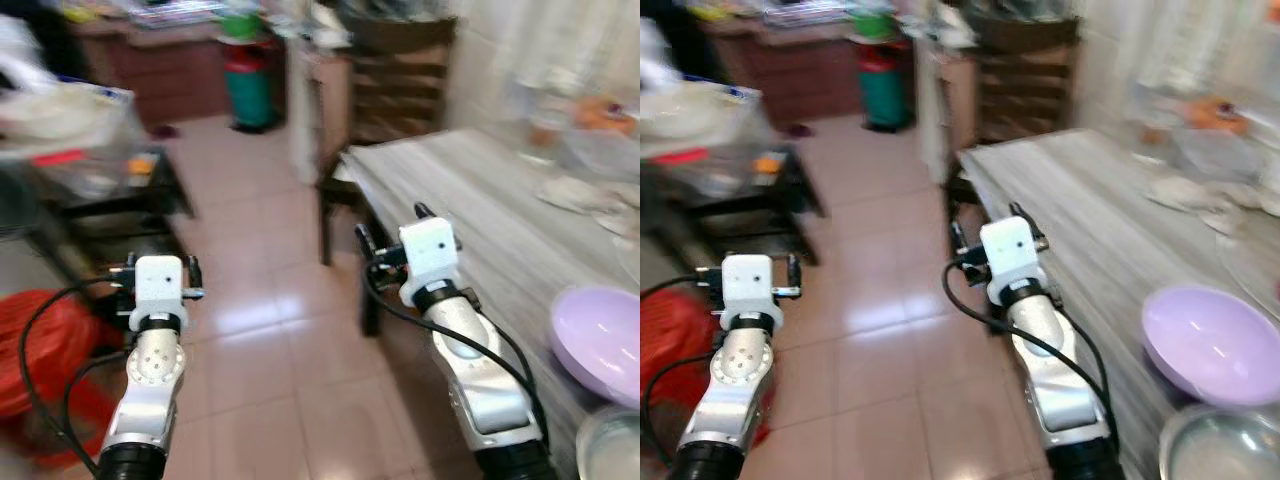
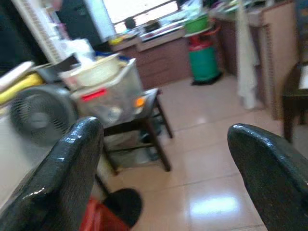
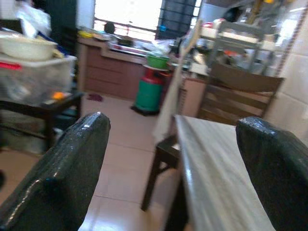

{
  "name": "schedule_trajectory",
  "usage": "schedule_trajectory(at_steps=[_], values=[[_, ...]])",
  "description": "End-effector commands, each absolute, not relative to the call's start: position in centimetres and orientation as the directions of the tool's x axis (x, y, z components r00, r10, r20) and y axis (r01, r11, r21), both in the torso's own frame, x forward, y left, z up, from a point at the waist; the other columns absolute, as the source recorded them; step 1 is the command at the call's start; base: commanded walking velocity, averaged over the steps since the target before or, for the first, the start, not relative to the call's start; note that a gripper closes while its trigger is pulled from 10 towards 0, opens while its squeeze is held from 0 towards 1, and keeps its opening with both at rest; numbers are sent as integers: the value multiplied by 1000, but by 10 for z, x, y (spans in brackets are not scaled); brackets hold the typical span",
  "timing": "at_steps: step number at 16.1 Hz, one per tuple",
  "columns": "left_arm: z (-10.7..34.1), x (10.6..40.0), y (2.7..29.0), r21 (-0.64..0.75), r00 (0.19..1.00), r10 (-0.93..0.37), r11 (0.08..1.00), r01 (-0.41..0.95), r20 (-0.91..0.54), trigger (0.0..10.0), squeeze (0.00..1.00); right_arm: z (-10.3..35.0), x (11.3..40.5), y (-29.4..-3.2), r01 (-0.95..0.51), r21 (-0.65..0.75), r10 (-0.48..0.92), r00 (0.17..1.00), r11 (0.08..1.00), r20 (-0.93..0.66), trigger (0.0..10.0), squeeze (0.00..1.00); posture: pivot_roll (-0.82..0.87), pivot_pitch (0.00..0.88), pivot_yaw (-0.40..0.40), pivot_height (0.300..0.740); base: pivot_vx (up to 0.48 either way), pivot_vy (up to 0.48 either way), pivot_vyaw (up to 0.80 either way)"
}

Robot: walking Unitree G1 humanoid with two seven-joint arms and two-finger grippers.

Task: Setting the table

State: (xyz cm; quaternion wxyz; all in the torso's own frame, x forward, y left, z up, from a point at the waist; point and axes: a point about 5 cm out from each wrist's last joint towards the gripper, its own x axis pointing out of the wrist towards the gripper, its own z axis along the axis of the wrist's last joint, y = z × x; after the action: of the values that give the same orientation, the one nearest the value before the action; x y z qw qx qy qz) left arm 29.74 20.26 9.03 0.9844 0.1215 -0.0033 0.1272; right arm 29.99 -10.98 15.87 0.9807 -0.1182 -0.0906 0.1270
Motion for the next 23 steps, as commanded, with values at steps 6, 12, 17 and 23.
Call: schedule_trajectory(at_steps=[6, 12, 17, 23], values=[[88, 299, 205, 229, 966, 259, 939, -256, 16, 10000, 0, 156, 301, -116, -212, -197, 241, 961, 957, 133, 10000, 0, -218, 0, 75, 740, 0, 296, 0], [88, 302, 204, 229, 968, 249, 942, -244, 7, 10000, 0, 153, 300, -119, -202, -188, 227, 966, 961, 125, 10000, 0, -224, 0, 83, 740, 0, 480, 217], [88, 302, 203, 230, 968, 250, 942, -245, 7, 10000, 0, 152, 301, -119, -207, -174, 230, 965, 963, 125, 10000, 0, -220, 0, 83, 740, 0, 480, 800], [75, 299, 203, 235, 966, 257, 942, -241, -39, 10000, 0, 139, 298, -121, -217, -168, 234, 968, 962, 93, 10000, 0, -215, 0, 77, 740, 0, 480, 632]])
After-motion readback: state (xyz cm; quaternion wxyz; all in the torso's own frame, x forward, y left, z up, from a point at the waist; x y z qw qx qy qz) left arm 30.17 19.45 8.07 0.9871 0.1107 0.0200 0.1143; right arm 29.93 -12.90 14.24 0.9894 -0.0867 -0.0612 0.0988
